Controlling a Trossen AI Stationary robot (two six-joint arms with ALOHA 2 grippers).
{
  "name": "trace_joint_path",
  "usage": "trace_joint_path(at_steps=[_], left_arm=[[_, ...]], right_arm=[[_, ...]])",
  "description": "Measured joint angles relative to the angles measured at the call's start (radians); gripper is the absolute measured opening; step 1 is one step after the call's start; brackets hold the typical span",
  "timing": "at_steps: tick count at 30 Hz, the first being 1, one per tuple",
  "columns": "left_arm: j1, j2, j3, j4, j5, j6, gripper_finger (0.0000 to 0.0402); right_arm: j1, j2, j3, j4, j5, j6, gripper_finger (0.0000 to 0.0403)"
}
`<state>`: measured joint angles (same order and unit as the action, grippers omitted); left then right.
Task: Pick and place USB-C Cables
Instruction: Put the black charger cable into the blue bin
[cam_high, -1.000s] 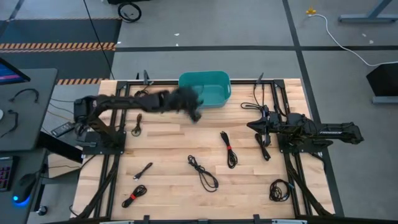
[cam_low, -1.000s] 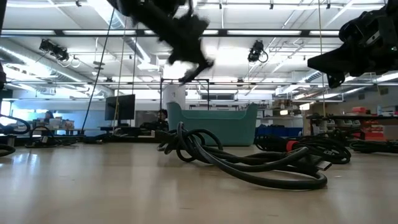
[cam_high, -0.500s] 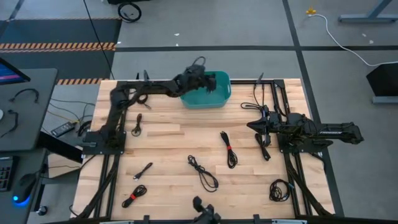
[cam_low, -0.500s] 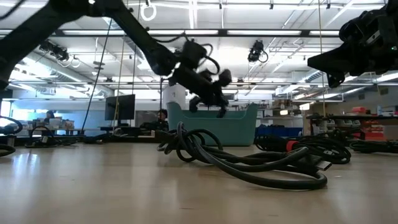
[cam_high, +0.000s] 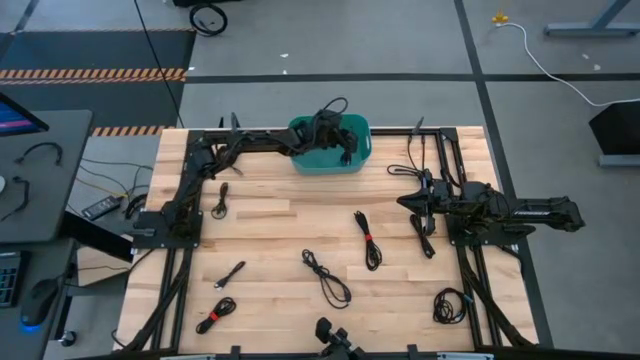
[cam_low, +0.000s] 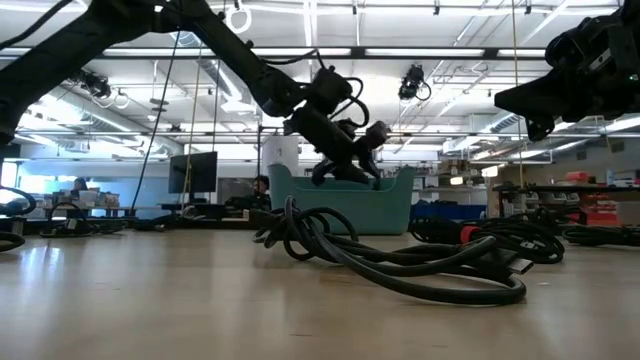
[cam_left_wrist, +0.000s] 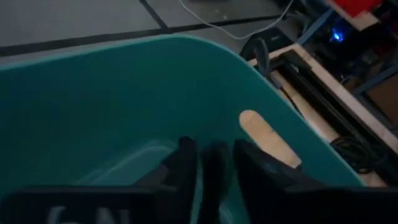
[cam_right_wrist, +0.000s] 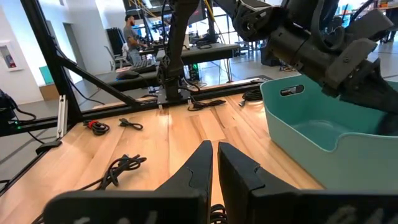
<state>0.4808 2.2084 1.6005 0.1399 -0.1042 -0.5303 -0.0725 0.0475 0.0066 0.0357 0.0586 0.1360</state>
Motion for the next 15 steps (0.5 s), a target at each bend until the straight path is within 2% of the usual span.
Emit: trace_joint_path(at_steps=[2,4,6,8,11,15], left_arm=[[0.009,-0.023,0.000,-0.002,0.049,0.026,0.0158],[0.022,-0.060,0.000,-0.038,0.141,0.090,0.0186],[0.035,-0.117,0.000,-0.134,0.215,0.160,0.0207],[0.038,-0.193,0.000,-0.262,0.214,0.232,0.0219],[0.026,-0.324,0.002,-0.512,0.074,0.344,0.0220],[-0.024,-0.467,-0.004,-0.907,-0.270,0.371,0.0204]], right_arm=[[0.000,0.000,0.000,0.000,0.000,0.000,0.0030],[0.000,0.000,0.000,0.000,0.000,0.000,0.0030],[0.000,0.000,0.000,0.000,0.000,0.000,0.0030],[0.000,0.000,0.000,0.000,0.000,0.000,0.0030],[0.000,0.000,0.000,0.000,0.000,0.000,0.0030],[0.000,0.000,0.000,0.000,0.000,0.000,0.0030]])
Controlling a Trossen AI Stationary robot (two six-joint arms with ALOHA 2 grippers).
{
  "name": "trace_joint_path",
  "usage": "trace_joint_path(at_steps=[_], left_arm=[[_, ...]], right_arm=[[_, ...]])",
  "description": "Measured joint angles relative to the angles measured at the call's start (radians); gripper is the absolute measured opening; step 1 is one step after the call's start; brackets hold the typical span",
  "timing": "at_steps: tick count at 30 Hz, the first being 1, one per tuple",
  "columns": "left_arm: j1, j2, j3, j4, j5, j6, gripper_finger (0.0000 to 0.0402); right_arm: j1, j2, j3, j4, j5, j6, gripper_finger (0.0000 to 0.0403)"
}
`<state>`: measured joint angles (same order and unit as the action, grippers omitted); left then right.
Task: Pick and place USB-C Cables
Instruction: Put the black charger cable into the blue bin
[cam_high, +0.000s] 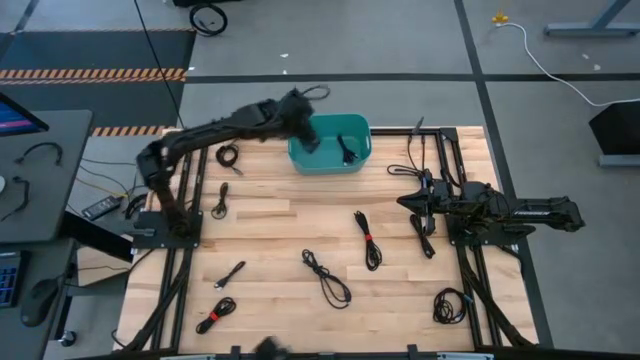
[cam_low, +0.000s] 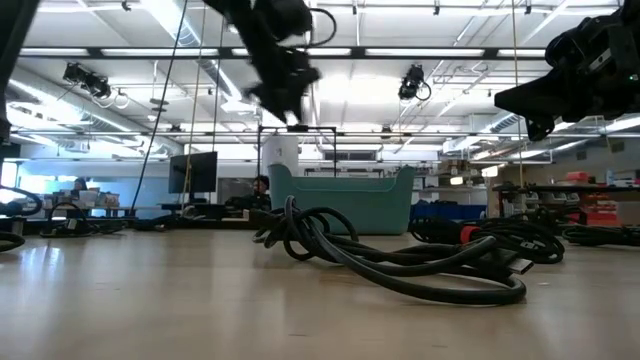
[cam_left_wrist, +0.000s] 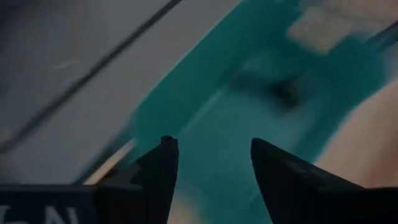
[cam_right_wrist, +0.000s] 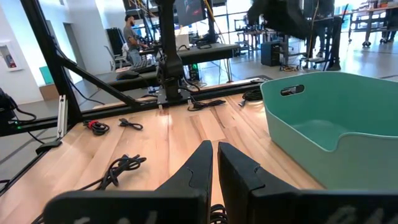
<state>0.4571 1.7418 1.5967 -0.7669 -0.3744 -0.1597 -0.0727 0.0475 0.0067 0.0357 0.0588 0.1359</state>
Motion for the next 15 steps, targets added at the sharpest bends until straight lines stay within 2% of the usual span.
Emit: trace_joint_path(at_steps=[3,6,8,10,13,15], left_arm=[[-0.023,-0.059,-0.001,-0.285,-0.224,-0.129,0.0194],[0.000,-0.073,-0.002,-0.514,-0.295,-0.269,0.0195],[0.033,-0.073,-0.031,-0.561,-0.292,-0.305,0.0204],[0.077,-0.072,-0.087,-0.547,-0.240,-0.302,0.0217],[0.157,-0.071,-0.208,-0.460,-0.118,-0.273,0.0242],[0.214,-0.069,-0.296,-0.384,-0.073,-0.256,0.0259]], right_arm=[[0.000,0.000,0.000,0.000,0.000,0.000,0.0030],[0.000,0.000,0.000,0.000,0.000,0.000,0.0030],[0.000,0.000,0.000,0.000,0.000,0.000,0.0030],[0.000,0.000,0.000,0.000,0.000,0.000,0.0030],[0.000,0.000,0.000,0.000,0.000,0.000,0.0030],[0.000,0.000,0.000,0.000,0.000,0.000,0.0030]])
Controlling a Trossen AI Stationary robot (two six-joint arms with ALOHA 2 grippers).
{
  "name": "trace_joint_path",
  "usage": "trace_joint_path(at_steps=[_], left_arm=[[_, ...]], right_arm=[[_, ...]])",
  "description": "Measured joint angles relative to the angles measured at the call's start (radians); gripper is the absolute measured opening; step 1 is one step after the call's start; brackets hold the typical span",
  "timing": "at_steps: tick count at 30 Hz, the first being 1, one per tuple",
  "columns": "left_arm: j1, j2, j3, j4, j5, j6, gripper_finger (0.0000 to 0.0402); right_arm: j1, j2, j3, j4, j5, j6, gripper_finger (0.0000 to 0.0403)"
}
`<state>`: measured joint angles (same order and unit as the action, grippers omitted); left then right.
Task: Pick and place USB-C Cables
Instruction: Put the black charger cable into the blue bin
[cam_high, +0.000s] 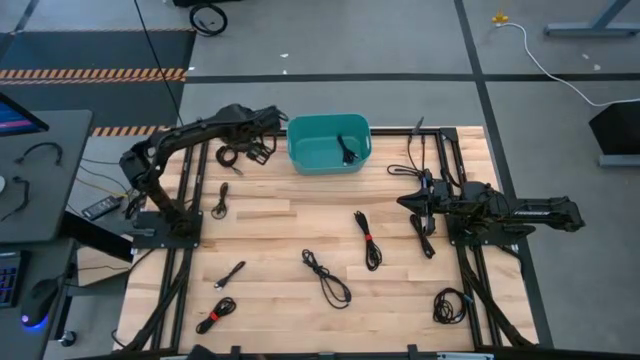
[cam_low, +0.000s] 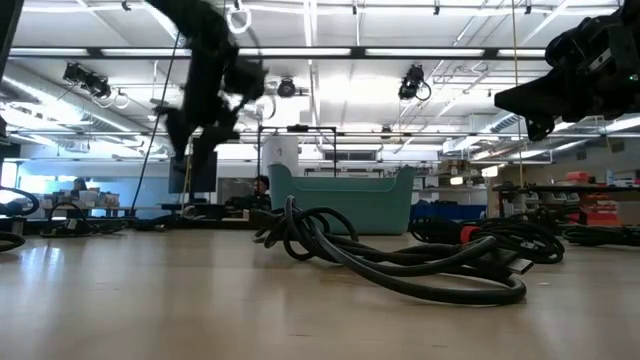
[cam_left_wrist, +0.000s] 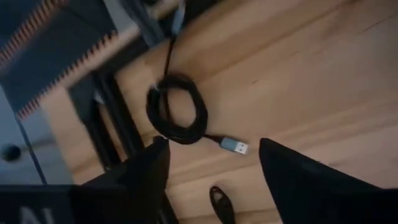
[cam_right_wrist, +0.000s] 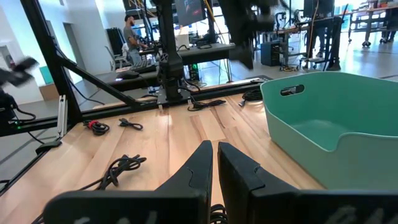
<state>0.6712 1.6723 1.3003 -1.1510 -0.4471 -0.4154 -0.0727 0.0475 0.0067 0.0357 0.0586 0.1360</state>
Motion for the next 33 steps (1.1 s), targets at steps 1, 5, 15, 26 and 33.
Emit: trace_joint_path(at_steps=[1,5,15,26,33], left_arm=[[0.027,0.001,-0.037,0.028,0.006,0.000,0.0267],[0.125,0.000,-0.159,0.159,0.014,-0.007,0.0282],[0.262,0.015,-0.309,0.452,0.159,0.056,0.0230],[0.279,0.043,-0.340,0.483,0.168,0.110,0.0103],[0.259,0.042,-0.339,0.479,0.297,0.139,0.0014]], right_arm=[[0.000,0.000,0.000,0.000,0.000,0.000,0.0030],[0.000,0.000,0.000,0.000,0.000,0.000,0.0030],[0.000,0.000,0.000,0.000,0.000,0.000,0.0030],[0.000,0.000,0.000,0.000,0.000,0.000,0.0030],[0.000,0.000,0.000,0.000,0.000,0.000,0.0030]])
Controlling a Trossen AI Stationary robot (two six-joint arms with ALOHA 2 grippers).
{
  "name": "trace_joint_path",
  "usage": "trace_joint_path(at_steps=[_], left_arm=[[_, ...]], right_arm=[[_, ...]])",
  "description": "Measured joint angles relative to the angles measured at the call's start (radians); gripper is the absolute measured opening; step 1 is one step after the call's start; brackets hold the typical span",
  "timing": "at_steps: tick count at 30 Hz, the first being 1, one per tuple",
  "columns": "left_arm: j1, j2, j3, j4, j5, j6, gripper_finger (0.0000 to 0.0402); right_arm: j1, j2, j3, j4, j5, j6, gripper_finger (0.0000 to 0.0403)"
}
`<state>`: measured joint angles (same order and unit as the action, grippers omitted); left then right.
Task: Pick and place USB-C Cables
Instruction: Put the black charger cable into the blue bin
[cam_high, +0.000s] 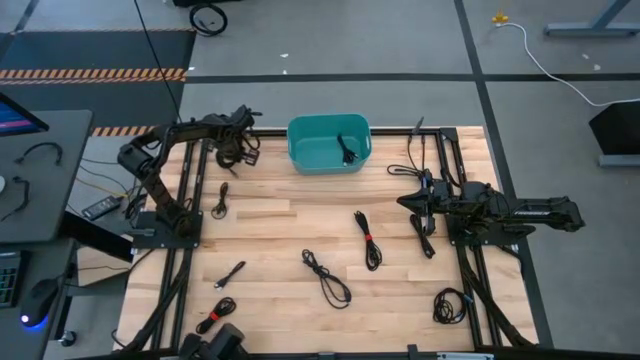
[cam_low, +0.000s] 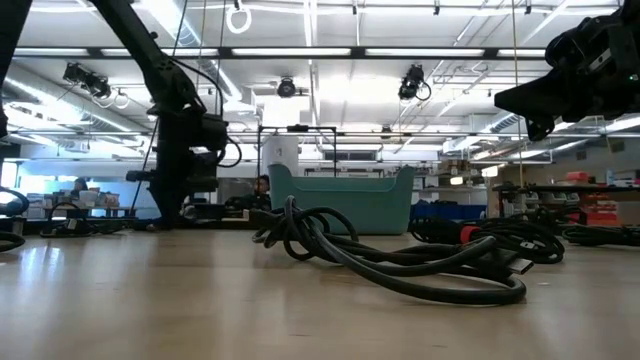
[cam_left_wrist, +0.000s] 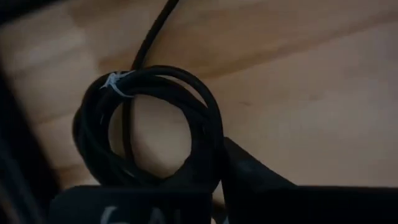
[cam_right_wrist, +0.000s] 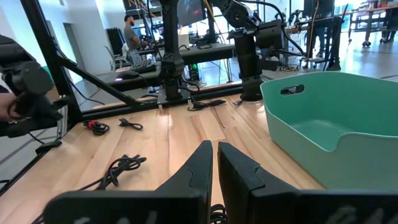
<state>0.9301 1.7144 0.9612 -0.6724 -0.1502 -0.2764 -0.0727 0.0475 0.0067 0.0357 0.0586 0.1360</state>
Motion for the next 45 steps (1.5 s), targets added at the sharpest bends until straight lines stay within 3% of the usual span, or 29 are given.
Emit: trace_joint_path(at_steps=[6,13,17,20,25,30,37,42,45], left_arm=[[-0.122,-0.029,0.092,-0.193,0.020,0.000,0.0014],[-0.262,-0.109,0.372,-0.364,-0.057,0.007,0.0017],[-0.335,-0.128,0.567,-0.327,-0.072,0.062,0.0015],[-0.387,-0.123,0.644,-0.169,-0.051,0.156,0.0014],[-0.431,-0.032,0.637,0.106,0.148,0.287,0.0014],[-0.442,0.125,0.629,0.161,0.178,0.430,0.0014],[-0.439,0.247,0.629,0.046,0.106,0.760,0.0022],[-0.440,0.274,0.628,0.033,-0.067,0.823,0.0029],[-0.432,0.276,0.629,0.028,-0.090,0.839,0.0047]], right_arm=[[0.000,0.000,0.000,0.000,0.000,0.000,0.0030],[0.000,0.000,0.000,0.000,0.000,0.000,0.0030],[0.000,0.000,0.000,0.000,0.000,0.000,0.0030],[0.000,0.000,0.000,0.000,0.000,0.000,0.0030],[0.000,0.000,0.000,0.000,0.000,0.000,0.0030],[0.000,0.000,0.000,0.000,0.000,0.000,0.0030],[0.000,0.000,0.000,0.000,0.000,0.000,0.0030],[0.000,0.000,0.000,0.000,0.000,0.000,0.0030],[0.000,0.000,0.000,0.000,0.000,0.000,0.0030]])
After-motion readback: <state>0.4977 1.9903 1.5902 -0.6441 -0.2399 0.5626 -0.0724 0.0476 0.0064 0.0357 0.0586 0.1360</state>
